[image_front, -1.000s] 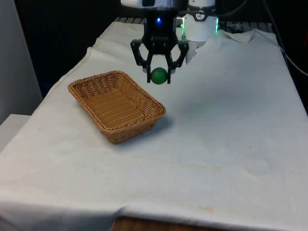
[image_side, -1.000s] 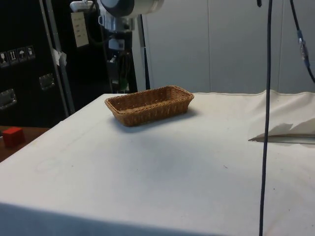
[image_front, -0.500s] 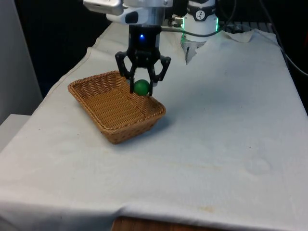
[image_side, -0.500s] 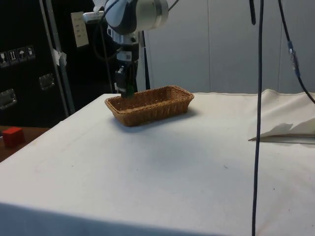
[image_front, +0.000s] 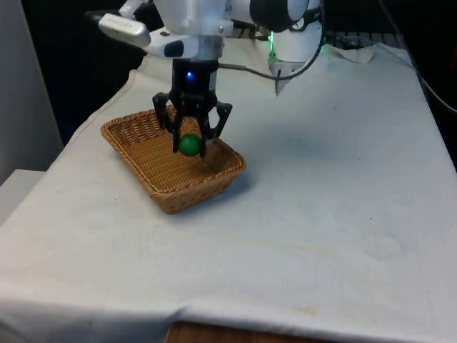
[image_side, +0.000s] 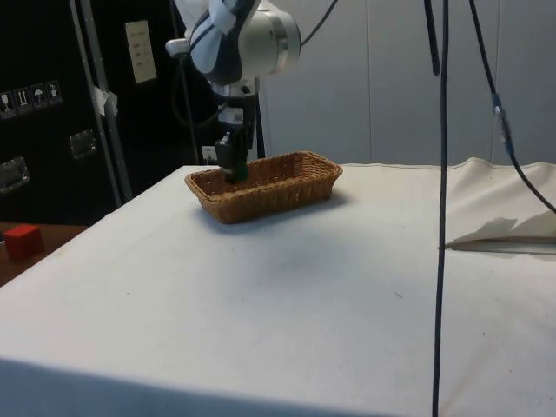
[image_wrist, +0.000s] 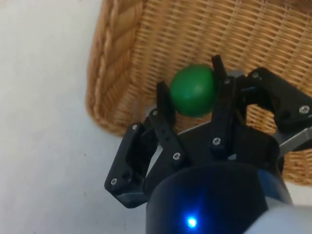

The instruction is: Pick up the ball and place it into the basket.

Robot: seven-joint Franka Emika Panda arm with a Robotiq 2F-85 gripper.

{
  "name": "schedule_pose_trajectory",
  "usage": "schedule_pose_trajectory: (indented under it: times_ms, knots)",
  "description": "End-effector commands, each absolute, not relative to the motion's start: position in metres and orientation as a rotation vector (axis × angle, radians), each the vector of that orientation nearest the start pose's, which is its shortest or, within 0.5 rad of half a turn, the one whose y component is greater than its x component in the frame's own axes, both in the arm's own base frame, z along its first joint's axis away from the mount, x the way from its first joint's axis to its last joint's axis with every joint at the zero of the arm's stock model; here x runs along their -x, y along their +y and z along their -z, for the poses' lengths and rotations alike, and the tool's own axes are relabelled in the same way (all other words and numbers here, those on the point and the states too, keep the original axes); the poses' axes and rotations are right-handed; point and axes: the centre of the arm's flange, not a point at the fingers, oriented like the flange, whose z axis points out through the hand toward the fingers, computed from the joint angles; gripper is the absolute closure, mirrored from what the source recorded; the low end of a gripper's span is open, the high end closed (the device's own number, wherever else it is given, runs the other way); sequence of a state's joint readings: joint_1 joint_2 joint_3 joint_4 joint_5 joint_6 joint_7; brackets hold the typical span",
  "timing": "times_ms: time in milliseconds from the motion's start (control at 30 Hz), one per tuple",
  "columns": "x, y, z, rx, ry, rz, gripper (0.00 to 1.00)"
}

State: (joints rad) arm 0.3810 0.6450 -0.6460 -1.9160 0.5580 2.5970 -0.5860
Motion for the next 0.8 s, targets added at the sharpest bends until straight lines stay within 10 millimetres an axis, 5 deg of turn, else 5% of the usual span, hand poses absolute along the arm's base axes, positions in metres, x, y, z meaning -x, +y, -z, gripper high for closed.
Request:
schedule_pose_trajectory:
  times_ms: [0,500,567,667,700,767]
  knots:
    - [-0.625,-0.154,-0.228,3.240,0.001,0.320,0.98]
    - [-0.628,-0.163,-0.206,3.253,0.049,0.308,0.98]
    - [-0.628,-0.162,-0.206,3.254,0.048,0.306,0.91]
    - [-0.628,-0.163,-0.207,3.256,0.050,0.307,0.67]
    - [-0.628,-0.163,-0.206,3.255,0.050,0.307,0.67]
    - [-0.628,-0.162,-0.206,3.255,0.049,0.307,0.50]
